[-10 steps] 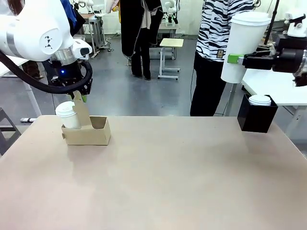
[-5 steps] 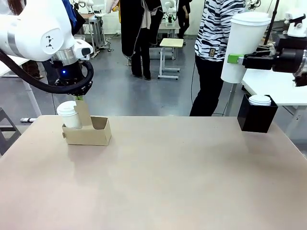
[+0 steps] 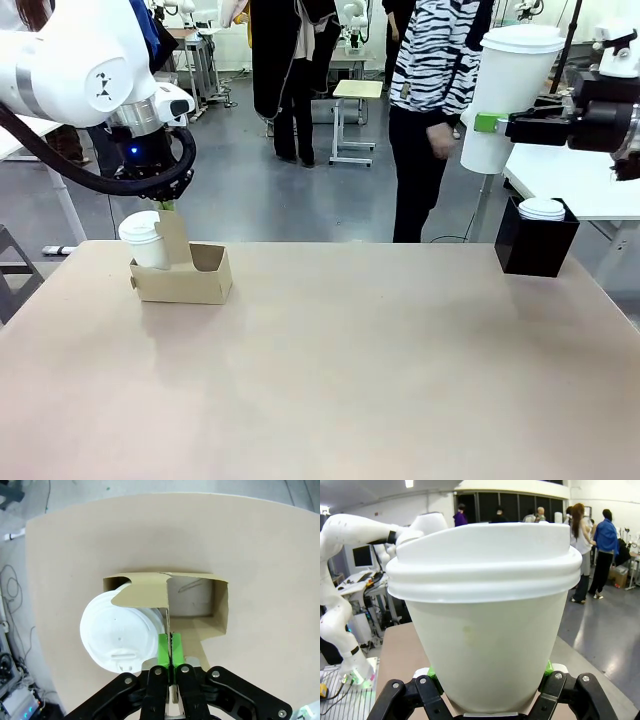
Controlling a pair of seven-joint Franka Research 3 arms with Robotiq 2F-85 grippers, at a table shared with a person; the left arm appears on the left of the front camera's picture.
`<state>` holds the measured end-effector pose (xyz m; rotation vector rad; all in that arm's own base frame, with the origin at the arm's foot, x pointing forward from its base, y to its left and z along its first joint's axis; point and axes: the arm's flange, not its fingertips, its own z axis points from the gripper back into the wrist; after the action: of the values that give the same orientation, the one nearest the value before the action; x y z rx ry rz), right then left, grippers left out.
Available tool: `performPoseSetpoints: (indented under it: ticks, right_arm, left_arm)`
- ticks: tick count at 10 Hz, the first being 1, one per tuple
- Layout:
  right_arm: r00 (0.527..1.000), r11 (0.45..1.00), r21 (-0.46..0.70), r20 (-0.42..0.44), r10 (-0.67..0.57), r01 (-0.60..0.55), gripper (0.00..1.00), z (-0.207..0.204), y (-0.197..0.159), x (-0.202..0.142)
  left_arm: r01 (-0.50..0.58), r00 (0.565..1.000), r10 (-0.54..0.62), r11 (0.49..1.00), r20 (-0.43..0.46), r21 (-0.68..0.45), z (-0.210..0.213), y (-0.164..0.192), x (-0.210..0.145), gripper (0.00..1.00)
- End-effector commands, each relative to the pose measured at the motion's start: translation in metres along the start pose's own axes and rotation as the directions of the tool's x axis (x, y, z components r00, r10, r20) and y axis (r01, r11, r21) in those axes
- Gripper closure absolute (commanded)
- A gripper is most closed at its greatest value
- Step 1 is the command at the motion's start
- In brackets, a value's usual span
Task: Pour a drink into a cup and package it in a carrier.
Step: Position the Cup Carrier in the center of the table.
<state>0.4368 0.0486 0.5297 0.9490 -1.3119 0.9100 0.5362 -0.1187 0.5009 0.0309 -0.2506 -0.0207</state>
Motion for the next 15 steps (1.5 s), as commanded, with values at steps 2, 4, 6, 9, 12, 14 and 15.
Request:
performPoseSetpoints:
  ticks: [2, 4, 6, 9, 12, 14, 15]
  right_arm:
    - [1.000, 1.000, -0.012, 0.000, 0.012, -0.012, 0.19, -0.003, -0.001, 0.003]
    - [1.000, 1.000, -0.012, 0.000, 0.012, -0.012, 0.19, -0.003, -0.001, 0.003]
    - [1.000, 1.000, -0.012, 0.000, 0.012, -0.012, 0.19, -0.003, -0.001, 0.003]
    - [1.000, 1.000, -0.012, 0.000, 0.012, -0.012, 0.19, -0.003, -0.001, 0.003]
    - [1.000, 1.000, -0.012, 0.000, 0.012, -0.012, 0.19, -0.003, -0.001, 0.003]
    - [1.000, 1.000, -0.012, 0.000, 0.012, -0.012, 0.19, -0.003, -0.001, 0.003]
    - [1.000, 1.000, -0.012, 0.000, 0.012, -0.012, 0.19, -0.003, -0.001, 0.003]
  left_arm:
    - [-0.051, 0.996, 0.051, 0.999, 0.071, 0.001, 0.052, -0.021, -0.016, 0.98]
    - [-0.041, 0.992, 0.044, 0.999, 0.117, -0.021, 0.098, -0.061, -0.033, 0.98]
    - [-0.039, 0.996, 0.043, 0.998, 0.080, -0.052, 0.126, -0.120, -0.058, 0.98]
    - [-0.081, 0.995, 0.084, 0.996, 0.048, -0.047, 0.133, -0.198, -0.093, 0.98]
    - [-0.077, 0.995, 0.080, 0.996, 0.052, -0.049, 0.108, -0.249, -0.121, 0.98]
    - [-0.074, 0.996, 0.075, 0.996, 0.041, -0.047, 0.084, -0.269, -0.125, 0.98]
    - [-0.057, 0.998, 0.058, 0.998, 0.030, -0.034, 0.071, -0.280, -0.127, 0.98]
